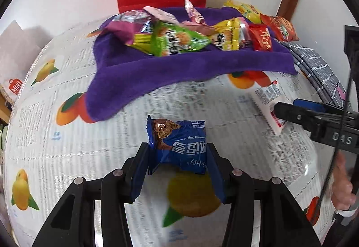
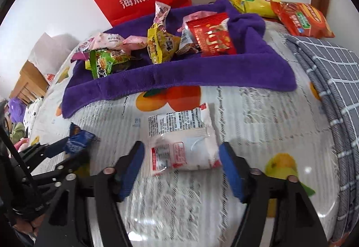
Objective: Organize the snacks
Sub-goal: 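Grasp the blue biscuit packet with left tool while right tool grasps white packet, then carry the blue packet and white packet with both tools over the towel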
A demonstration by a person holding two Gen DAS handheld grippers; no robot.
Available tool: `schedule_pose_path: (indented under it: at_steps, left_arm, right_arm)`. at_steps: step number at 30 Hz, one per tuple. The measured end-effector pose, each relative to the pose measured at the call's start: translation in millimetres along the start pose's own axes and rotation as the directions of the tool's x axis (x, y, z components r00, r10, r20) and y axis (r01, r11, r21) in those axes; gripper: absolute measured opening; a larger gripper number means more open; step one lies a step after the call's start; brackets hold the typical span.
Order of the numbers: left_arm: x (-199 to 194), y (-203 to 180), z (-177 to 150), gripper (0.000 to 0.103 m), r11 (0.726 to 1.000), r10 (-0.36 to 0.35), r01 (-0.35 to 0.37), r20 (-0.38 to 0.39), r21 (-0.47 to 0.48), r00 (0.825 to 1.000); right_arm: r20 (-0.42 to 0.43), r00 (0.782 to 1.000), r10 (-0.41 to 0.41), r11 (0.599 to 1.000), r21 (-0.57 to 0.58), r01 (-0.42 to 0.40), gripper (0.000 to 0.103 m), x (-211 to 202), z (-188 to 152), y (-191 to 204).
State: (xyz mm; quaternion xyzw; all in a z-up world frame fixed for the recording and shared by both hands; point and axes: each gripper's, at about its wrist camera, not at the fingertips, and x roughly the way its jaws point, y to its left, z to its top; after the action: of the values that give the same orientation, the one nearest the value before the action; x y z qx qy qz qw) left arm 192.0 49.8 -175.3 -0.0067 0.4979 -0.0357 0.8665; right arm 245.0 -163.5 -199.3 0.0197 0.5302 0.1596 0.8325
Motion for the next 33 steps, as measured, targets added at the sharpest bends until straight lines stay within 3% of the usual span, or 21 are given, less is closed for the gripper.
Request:
schedule_pose_path:
  at_steps: [4,6,8,16,25,33]
  left_arm:
    - [-0.5,5.7,-1.0,0.048,1.000,-0.019,0.019,0.004,-0.005,1.000]
    - [-0.2,7.5,-0.6,0.048,1.000,-0.027,0.027,0.006,-0.009,1.000]
    - [-0.4,9.1,-0.6,0.048,0.999,-0.034,0.035,0.009,-0.012,0.999]
    - [-9.2,21.5,-4.9,0.048,0.999,-0.034,0.034,0.013,-0.038,0.999]
    - [-34.2,30.2,-0.4,0.048,0.997,-0.052,0.054,0.046,-0.058,0.998]
    - [-60.3,30.1,34.4,0.048,0.994,-0.083,0.090,0.107,-0.067,0.991]
  right_arm:
    - [0.004,0.998,-0.062,0.995,-0.082,0.063,0.086,10.6,-1.8,19.9]
    - [0.023,0.990,-0.140,0.980,-0.143,0.142,0.086,16.6,-5.3,32.9]
    - [0.038,0.990,-0.136,0.982,-0.131,0.140,0.086,17.0,-5.4,34.6]
    - [0.063,0.994,-0.095,0.975,-0.193,0.105,0.050,15.6,-2.6,40.9]
    - [0.061,0.997,-0.047,0.988,-0.145,0.055,0.046,0.0,-6.0,34.3]
    - [0.186,0.982,-0.034,0.989,-0.135,0.060,0.046,-66.1,21.4,28.0]
